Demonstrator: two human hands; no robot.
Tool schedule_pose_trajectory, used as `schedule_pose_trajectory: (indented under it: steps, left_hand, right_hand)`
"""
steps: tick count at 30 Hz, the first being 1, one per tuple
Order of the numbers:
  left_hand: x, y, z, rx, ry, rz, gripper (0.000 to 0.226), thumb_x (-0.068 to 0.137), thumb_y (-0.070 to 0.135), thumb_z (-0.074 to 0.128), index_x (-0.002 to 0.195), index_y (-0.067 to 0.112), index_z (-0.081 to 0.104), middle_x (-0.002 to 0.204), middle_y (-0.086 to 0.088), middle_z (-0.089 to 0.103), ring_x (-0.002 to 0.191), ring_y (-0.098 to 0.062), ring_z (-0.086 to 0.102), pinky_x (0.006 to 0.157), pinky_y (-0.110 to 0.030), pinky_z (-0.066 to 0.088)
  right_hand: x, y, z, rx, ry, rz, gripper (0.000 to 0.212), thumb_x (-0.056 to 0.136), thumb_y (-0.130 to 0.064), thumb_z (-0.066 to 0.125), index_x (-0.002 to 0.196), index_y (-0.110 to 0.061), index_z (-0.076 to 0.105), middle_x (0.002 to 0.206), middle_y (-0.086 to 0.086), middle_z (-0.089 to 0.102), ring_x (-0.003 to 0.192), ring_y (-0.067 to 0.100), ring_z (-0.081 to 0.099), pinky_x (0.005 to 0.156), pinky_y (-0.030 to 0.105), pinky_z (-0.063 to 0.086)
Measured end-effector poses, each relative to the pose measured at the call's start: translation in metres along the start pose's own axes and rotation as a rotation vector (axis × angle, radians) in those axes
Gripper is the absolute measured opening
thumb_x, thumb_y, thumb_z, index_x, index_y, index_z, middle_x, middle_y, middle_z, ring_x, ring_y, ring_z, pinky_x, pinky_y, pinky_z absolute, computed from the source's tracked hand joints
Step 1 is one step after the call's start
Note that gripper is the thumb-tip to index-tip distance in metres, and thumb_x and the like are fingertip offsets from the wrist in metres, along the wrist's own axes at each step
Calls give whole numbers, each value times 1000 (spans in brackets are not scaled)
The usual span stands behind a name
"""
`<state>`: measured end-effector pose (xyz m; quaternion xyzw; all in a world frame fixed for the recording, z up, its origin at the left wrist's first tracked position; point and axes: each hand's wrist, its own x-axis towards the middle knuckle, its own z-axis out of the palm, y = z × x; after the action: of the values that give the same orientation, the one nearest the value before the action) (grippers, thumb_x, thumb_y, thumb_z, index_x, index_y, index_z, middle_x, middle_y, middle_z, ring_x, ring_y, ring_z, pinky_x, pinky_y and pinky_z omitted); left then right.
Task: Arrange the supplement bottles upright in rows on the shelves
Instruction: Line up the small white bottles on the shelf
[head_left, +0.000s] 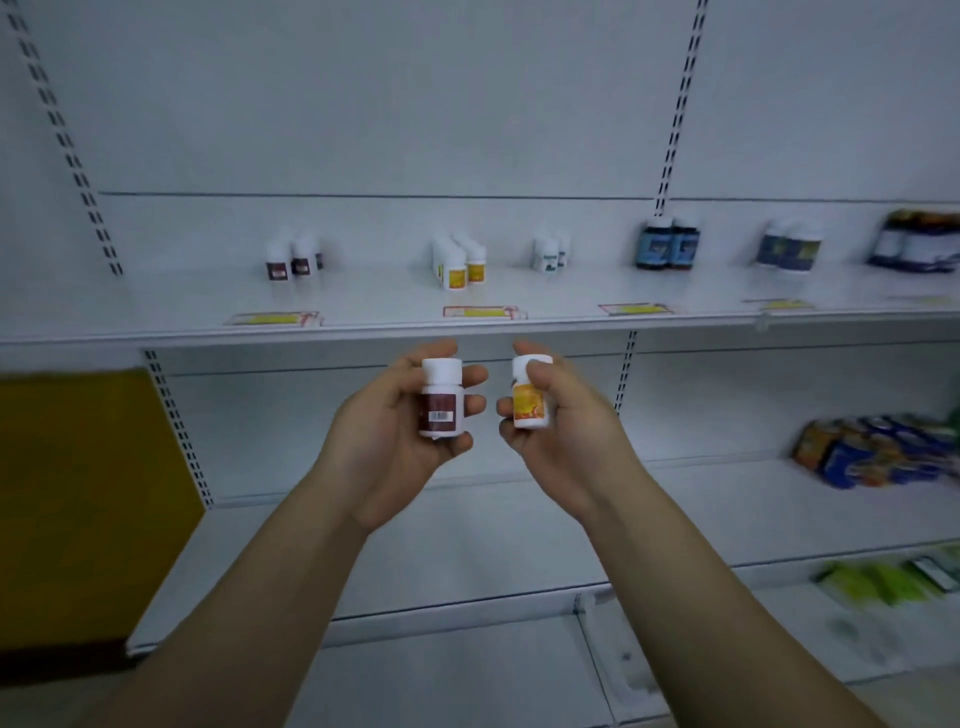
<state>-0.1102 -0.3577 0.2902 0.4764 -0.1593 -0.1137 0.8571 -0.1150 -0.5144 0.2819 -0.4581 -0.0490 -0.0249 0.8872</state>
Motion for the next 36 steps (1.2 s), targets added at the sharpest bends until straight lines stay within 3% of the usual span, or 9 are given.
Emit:
schedule_pose_trajectory:
  steps: [7,12,16,19,24,29,31,34,36]
  left_hand:
    - [16,18,50,50,-5,102,39,94,9,30,111,22,63,84,-9,69,69,-20,64,56,-28,50]
    - [27,17,69,65,50,152,41,96,9,31,117,32,57,104,-11,70,77,-25,67,62,-32,54]
    - [33,15,73,67,119,160,35,96,10,33,117,21,59,103,-13,70,77,-26,67,64,-32,54]
    - [39,20,68,94,171,164,40,93,2,33,114,18,62,98,-16,70,79,-28,68,67,-36,57]
    - [57,40,36,330,246,223,46,90,-10,37,110,24,61,95,-13,69,82,-24,70,70,-35,57]
    - [92,58,-13,587,263,197,53,89,-9,41,106,39,58,99,-6,69,88,-22,69,74,-30,57]
    - [111,60,-30,771,278,180,53,89,-7,38,103,41,57,104,-3,66,85,-21,67,72,-28,57]
    - [136,60,-50,1055,280,198,41,91,2,41,102,39,54,96,4,61,74,-16,60,52,-18,47]
    - [151,58,-60,1138,245,225,34,90,7,48,103,38,50,91,5,59,78,-16,61,59,-20,48]
  right_hand:
    - [12,-64,3,-3,-126,-97,22,94,-20,47,111,-25,59,81,6,70,67,18,64,56,28,48]
    - [27,-87,-3,-29,-178,-97,20,93,-22,49,107,-23,63,78,5,68,61,16,61,55,26,47]
    - [44,-89,-7,-85,-196,-91,19,94,-21,48,105,-23,63,70,-3,68,61,15,60,61,27,47]
    - [58,-88,-7,-184,-208,-108,24,95,-16,45,104,-28,64,77,-4,71,68,17,62,62,28,50]
    - [96,-83,2,-325,-192,-110,23,92,-12,50,104,-27,63,103,8,65,84,23,67,67,33,56]
    - [149,-71,8,-658,-49,-202,22,91,-21,53,107,-34,58,109,0,60,88,18,63,80,32,54]
    - [172,-64,8,-797,10,-218,21,92,-26,53,111,-35,53,112,-1,57,89,16,62,73,28,52]
    - [201,-53,7,-942,57,-206,21,93,-28,55,113,-30,49,106,-2,55,83,11,59,62,21,46]
    - [217,-45,4,-1056,67,-213,24,92,-25,57,115,-25,50,96,-6,54,77,9,56,63,21,46]
